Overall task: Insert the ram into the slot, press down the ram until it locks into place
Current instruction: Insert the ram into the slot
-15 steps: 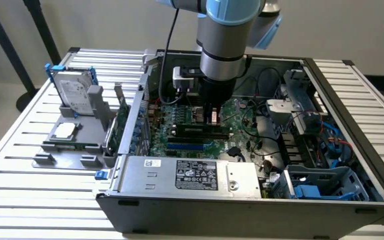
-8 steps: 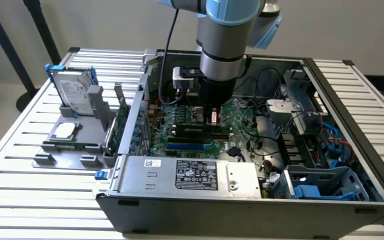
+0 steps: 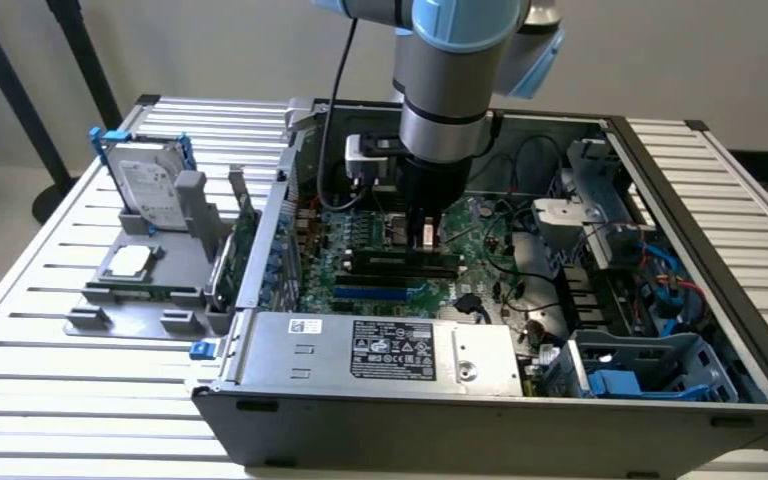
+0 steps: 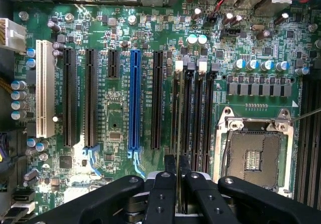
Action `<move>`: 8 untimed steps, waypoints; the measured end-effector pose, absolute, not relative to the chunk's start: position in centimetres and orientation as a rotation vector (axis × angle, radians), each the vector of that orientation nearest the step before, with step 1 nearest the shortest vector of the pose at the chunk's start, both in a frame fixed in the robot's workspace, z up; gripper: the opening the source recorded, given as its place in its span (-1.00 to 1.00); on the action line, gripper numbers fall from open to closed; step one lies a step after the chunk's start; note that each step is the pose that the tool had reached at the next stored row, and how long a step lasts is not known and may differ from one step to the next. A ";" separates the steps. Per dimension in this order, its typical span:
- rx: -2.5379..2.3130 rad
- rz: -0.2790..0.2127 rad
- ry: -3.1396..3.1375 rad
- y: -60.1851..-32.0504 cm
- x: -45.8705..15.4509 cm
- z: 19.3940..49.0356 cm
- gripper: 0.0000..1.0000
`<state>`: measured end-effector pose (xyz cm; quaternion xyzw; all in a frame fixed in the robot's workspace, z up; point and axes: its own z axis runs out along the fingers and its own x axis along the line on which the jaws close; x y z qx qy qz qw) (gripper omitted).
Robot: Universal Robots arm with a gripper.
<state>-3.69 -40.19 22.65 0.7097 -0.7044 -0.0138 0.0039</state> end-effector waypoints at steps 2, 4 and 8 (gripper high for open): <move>2.224 -0.043 -2.207 -40.2 -3.7 22.6 -0.73; 2.224 -0.043 -2.207 -40.2 -3.7 22.6 -0.73; 2.224 -0.044 -2.207 -40.1 -3.7 22.6 -0.73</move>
